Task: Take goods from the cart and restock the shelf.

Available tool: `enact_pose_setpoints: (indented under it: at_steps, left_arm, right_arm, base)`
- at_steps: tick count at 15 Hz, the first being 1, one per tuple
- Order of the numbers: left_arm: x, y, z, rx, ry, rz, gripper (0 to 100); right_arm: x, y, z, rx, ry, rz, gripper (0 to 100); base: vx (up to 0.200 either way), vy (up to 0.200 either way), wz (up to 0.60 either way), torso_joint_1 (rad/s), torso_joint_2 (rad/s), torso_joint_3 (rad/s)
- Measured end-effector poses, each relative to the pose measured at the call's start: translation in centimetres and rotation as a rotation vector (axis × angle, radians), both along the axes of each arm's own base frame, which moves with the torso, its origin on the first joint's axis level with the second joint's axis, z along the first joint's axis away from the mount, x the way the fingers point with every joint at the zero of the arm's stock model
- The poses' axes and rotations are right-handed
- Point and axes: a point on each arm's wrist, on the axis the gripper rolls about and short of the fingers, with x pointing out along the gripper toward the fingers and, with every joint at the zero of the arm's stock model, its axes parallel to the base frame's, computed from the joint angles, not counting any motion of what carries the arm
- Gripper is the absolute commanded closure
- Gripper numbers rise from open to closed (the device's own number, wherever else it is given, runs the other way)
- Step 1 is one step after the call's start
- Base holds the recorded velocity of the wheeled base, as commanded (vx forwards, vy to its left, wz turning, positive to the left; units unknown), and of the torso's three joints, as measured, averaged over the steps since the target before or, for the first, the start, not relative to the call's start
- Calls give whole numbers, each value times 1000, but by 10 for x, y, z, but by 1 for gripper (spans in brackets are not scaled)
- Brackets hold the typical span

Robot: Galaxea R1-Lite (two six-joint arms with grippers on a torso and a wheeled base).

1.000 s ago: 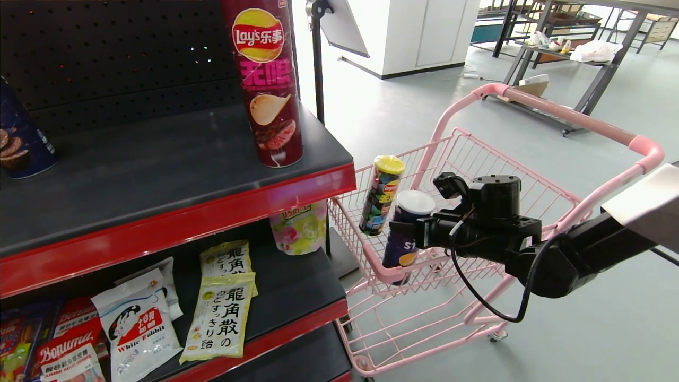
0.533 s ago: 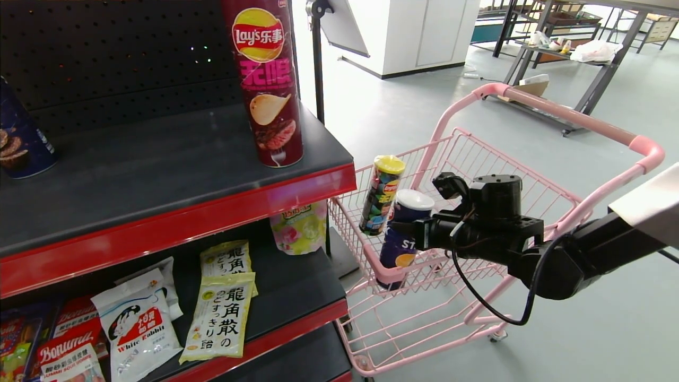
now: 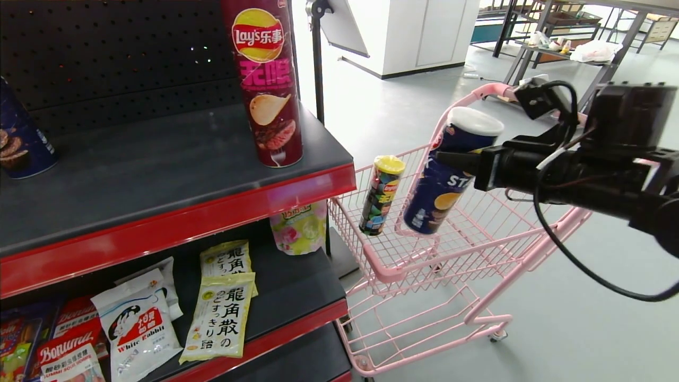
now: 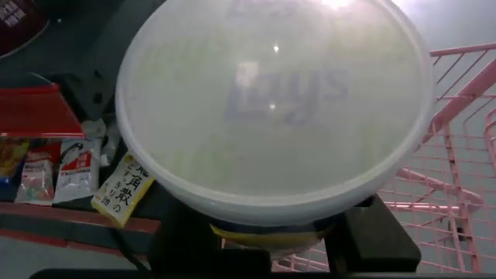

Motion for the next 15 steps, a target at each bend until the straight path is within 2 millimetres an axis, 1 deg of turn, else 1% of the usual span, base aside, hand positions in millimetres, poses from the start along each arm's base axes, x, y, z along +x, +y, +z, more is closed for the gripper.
enact_pose_setpoints:
  at_steps: [1,2,4,6,7,8,10,11,13,15]
  left_arm:
    - [0,0,0,0,0,0,100]
    - [0,0,0,0,0,0,100]
    - [0,0,0,-1,0,0,100]
    - [0,0,0,-1,0,-1,100]
    - [0,0,0,-1,-1,-1,100]
    - [0,0,0,-1,-1,-1,100]
    - [0,0,0,-1,-1,-3,100]
    - [0,0,0,0,-1,-3,100]
    - [0,0,0,0,-1,-3,100]
    - [0,0,0,1,-1,-4,100]
  right_arm:
    - [-14,-8,9,-37,-9,-34,100]
    - [-32,-16,13,-75,8,-59,100]
    - [-76,-33,17,-128,58,-86,100]
    - [-121,-50,13,-148,77,-109,100]
    - [-143,-59,5,-158,88,-124,100]
    - [-160,-66,-5,-169,102,-140,100]
    - [-177,-73,-5,-159,69,-154,100]
    - [-181,-74,-4,-151,54,-144,100]
    - [-183,-74,-2,-142,43,-109,100]
    - [-178,-71,0,-160,33,-75,100]
  base:
    - [0,0,0,0,0,0]
    - [0,0,0,0,0,0]
    - [0,0,0,0,0,0]
    - [0,0,0,0,0,0]
    - [0,0,0,0,0,0]
    - [0,0,0,0,0,0]
    - [0,0,0,0,0,0]
    - [0,0,0,0,0,0]
    - [0,0,0,0,0,0]
    - [0,0,0,0,0,0]
